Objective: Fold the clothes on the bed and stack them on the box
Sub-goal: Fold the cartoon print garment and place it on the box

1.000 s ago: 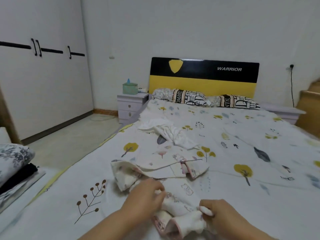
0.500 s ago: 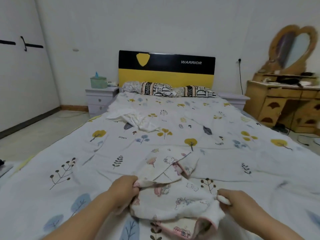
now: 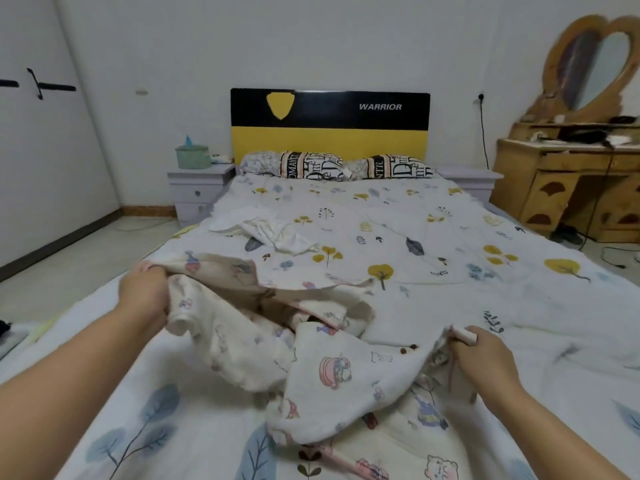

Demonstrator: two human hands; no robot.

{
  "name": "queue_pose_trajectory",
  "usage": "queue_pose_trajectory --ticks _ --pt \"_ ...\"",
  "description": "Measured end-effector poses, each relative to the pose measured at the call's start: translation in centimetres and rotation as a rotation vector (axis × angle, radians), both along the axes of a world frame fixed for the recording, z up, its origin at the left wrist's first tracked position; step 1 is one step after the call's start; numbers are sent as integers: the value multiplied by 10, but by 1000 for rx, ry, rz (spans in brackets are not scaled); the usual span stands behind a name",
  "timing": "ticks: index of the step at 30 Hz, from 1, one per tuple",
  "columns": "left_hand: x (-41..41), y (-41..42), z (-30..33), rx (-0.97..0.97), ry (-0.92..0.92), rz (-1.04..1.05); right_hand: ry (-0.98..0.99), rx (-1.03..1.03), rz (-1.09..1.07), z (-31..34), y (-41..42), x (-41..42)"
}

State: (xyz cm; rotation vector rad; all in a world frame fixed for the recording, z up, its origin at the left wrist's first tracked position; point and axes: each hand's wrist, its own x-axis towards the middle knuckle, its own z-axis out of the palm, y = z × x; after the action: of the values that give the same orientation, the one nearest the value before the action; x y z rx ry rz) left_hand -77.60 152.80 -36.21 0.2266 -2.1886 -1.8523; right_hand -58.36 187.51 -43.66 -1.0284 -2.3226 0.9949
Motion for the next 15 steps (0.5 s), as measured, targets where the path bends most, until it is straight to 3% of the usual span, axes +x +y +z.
queue_pose_trajectory --ticks 2,4,7,9,10,11,13,15 --pt "-15 -25 -1 10 -40 93 0 28 -30 -1 1 -9" --pt "-30 -42 -12 -278 -142 107 -5 18 -55 -1 0 -14" --pt "-30 -40 -41 -803 -442 10 5 -210 6 -1 -12 -25" --pt "-12 -18 -58 -1137 -308 -128 10 -318 99 -2 -26 -31" --pt "-1 -4 -63 -1221 -206 -303 9 -363 154 -2 -35 -35" --pt "6 9 -68 -1198 -179 -526 9 -417 212 -1 -44 -37" --pt "26 34 -78 -1080 -309 -939 -8 -540 309 4 -62 -44" --pt "41 52 -92 -985 -412 -1146 -61 -522 375 4 -73 -49"
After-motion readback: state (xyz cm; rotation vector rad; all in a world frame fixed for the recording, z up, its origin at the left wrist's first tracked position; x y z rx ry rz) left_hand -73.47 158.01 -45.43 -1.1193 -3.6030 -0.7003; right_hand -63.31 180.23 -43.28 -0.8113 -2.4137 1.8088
